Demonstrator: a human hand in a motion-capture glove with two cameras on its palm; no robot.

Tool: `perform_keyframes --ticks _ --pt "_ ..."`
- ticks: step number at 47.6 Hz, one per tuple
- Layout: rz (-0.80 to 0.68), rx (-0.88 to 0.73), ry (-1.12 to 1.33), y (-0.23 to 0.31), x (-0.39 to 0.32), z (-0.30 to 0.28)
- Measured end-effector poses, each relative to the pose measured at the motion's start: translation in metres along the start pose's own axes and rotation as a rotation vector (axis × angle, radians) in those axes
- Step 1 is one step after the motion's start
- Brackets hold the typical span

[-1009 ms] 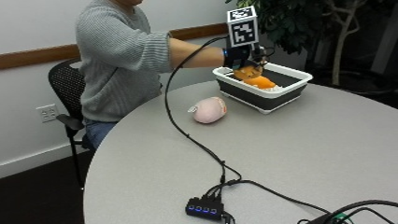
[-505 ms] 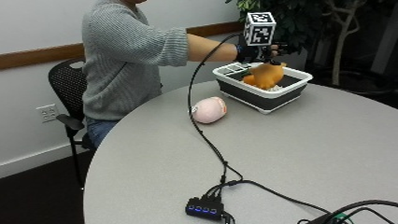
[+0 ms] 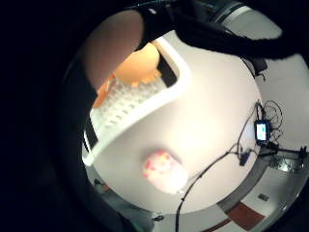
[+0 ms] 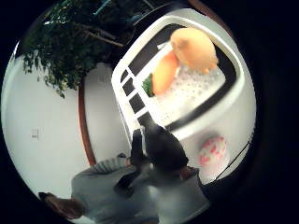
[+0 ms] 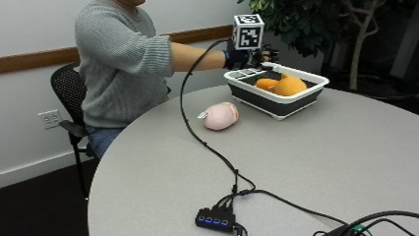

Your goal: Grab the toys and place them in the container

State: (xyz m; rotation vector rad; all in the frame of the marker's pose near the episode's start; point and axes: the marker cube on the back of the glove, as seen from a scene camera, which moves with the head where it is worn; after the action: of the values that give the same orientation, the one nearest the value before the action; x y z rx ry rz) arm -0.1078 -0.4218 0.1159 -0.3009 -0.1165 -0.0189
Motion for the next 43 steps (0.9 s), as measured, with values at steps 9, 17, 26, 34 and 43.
perform_keyframes --ticks 9,17,26,34,43 --pt "0.081 0.016 0.019 0.077 0.062 -0.007" --pt "0.168 -0.004 0.026 0.116 0.096 0.007" --pt "0.183 -0.157 0.065 0.121 0.090 0.078" --pt "0.187 -0.268 0.093 0.133 0.093 0.170" --pt "0.189 -0.210 0.110 0.130 0.099 0.169"
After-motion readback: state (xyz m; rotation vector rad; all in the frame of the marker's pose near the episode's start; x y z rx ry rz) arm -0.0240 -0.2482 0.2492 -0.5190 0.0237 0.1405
